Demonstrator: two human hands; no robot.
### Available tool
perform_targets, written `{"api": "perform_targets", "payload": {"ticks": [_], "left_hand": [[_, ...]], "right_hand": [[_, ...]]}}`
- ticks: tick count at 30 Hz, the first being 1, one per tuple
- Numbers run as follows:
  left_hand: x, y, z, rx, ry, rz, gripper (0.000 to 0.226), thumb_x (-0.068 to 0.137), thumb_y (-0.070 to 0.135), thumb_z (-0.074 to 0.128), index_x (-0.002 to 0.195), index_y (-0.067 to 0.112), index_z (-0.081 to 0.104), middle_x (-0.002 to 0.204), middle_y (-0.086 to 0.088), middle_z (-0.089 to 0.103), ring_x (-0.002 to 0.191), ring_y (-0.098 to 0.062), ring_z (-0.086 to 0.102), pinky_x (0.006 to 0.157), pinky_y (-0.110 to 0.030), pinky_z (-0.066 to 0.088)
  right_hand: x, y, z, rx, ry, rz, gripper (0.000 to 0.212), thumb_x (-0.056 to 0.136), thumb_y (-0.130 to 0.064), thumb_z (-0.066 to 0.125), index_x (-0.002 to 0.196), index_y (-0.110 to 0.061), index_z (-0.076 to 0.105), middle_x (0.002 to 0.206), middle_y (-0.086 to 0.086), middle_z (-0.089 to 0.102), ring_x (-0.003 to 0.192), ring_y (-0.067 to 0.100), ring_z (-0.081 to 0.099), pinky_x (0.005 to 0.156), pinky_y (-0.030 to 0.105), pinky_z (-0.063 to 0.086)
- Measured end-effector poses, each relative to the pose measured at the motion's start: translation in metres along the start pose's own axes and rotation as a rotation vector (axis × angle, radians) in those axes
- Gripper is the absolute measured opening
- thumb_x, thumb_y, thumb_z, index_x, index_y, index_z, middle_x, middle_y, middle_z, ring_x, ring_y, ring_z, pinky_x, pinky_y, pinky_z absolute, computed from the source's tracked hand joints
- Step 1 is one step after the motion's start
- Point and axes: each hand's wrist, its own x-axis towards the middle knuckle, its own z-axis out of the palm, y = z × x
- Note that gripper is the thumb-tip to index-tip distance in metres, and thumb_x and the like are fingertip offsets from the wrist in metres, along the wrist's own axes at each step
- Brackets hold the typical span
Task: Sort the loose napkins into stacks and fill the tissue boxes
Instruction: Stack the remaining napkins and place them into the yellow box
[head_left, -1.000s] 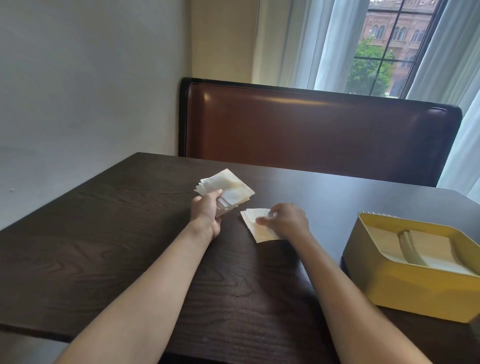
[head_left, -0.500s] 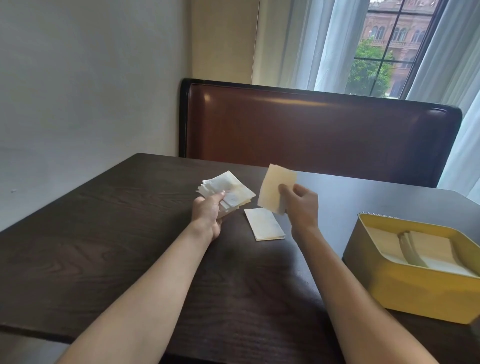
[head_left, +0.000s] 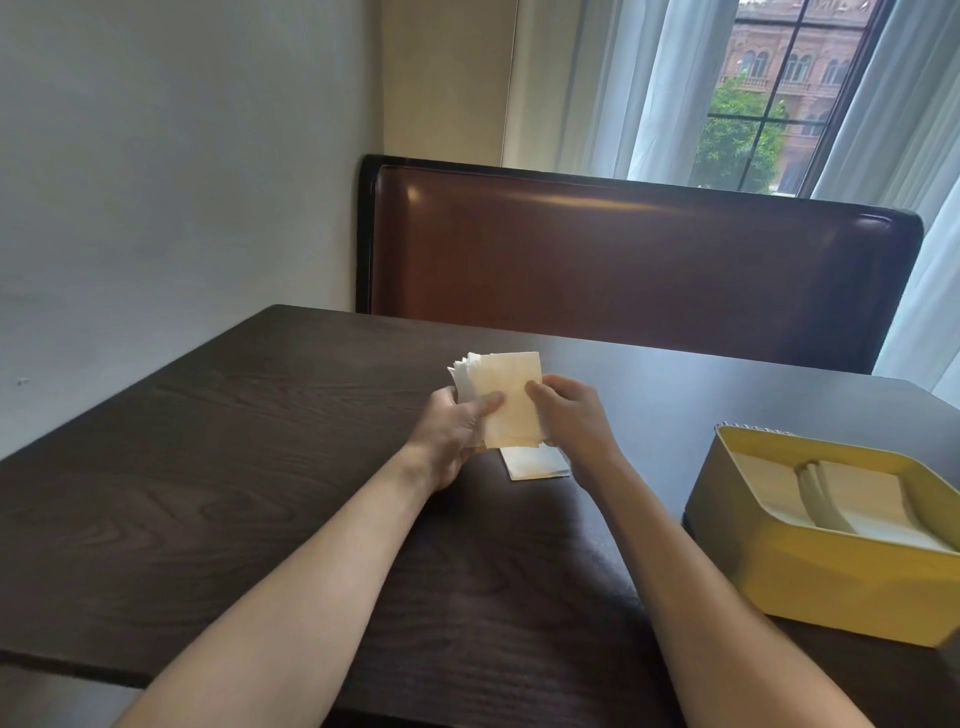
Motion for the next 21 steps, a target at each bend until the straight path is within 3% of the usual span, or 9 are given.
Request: {"api": "perform_targets", "payload": {"ticks": [3,5,7,9,11,13,17,21], "left_hand": [[0.008,-0.001,-0.005,-0.049,0.202,0.029,0.017,0.091,0.004,0.069,0.108,0.003,0.066,0.113,-0.02,0.072,0.1,-0.033,0.071,0.09,-0.049,0.058],[0.013,0.001,-0.013,-0.087,0.314,0.042,0.013,0.089,0.005,0.071,0.101,0.007,0.067,0.106,-0.017,0.073,0.096,-0.032,0.072,0.091,-0.049,0.058],[0.016,0.002,-0.018,-0.123,0.354,0.052,0.015,0.088,0.005,0.072,0.103,0.006,0.067,0.103,-0.015,0.073,0.087,-0.027,0.072,0.088,-0.046,0.059],[0.016,0.003,-0.018,-0.143,0.357,0.053,0.017,0.089,0.005,0.071,0.105,0.005,0.067,0.1,-0.013,0.073,0.082,-0.024,0.072,0.085,-0.044,0.06],[0.016,0.002,-0.018,-0.146,0.35,0.048,0.015,0.088,0.006,0.072,0.103,0.007,0.067,0.101,-0.013,0.073,0.084,-0.025,0.072,0.086,-0.045,0.06],[0.015,0.002,-0.017,-0.147,0.356,0.042,0.013,0.088,0.007,0.072,0.099,0.009,0.067,0.099,-0.011,0.073,0.087,-0.026,0.072,0.088,-0.047,0.059],[0.015,0.003,-0.018,-0.157,0.363,0.042,0.01,0.089,0.005,0.07,0.097,0.009,0.066,0.098,-0.012,0.073,0.083,-0.025,0.072,0.084,-0.044,0.06],[0.015,0.005,-0.02,-0.172,0.4,0.049,0.009,0.089,0.004,0.07,0.094,0.01,0.064,0.105,-0.015,0.072,0.092,-0.029,0.072,0.084,-0.043,0.061]], "right_hand": [[0.002,0.006,-0.005,0.003,0.131,0.045,0.022,0.095,-0.017,0.059,0.077,-0.014,0.072,0.069,0.009,0.064,0.061,0.015,0.049,0.054,0.027,0.041],[0.009,0.018,-0.011,-0.32,0.129,0.06,0.02,0.09,-0.023,0.064,0.074,-0.014,0.072,0.072,0.006,0.064,0.071,0.02,0.054,0.063,0.03,0.045],[0.013,0.029,-0.011,-0.678,0.023,0.103,0.027,0.086,-0.037,0.069,0.087,-0.011,0.074,0.092,0.006,0.068,0.094,0.026,0.06,0.075,0.033,0.047],[0.015,0.032,-0.008,-0.798,-0.052,0.148,0.034,0.082,-0.046,0.072,0.098,-0.016,0.073,0.11,0.005,0.066,0.111,0.029,0.056,0.085,0.034,0.048],[0.014,0.03,-0.005,-0.768,-0.066,0.159,0.027,0.082,-0.044,0.074,0.1,-0.025,0.072,0.117,0.002,0.065,0.114,0.026,0.056,0.092,0.036,0.049],[0.014,0.028,-0.005,-0.707,-0.07,0.158,0.01,0.083,-0.035,0.074,0.082,-0.029,0.067,0.108,0.0,0.068,0.105,0.023,0.06,0.087,0.034,0.051],[0.012,0.023,-0.009,-0.496,-0.009,0.103,0.015,0.085,-0.02,0.075,0.074,-0.02,0.064,0.084,-0.002,0.064,0.082,0.017,0.059,0.061,0.023,0.043],[0.009,0.018,-0.01,-0.193,0.067,0.085,0.019,0.083,-0.018,0.075,0.069,-0.02,0.063,0.082,-0.003,0.065,0.079,0.015,0.06,0.067,0.027,0.047]]}}
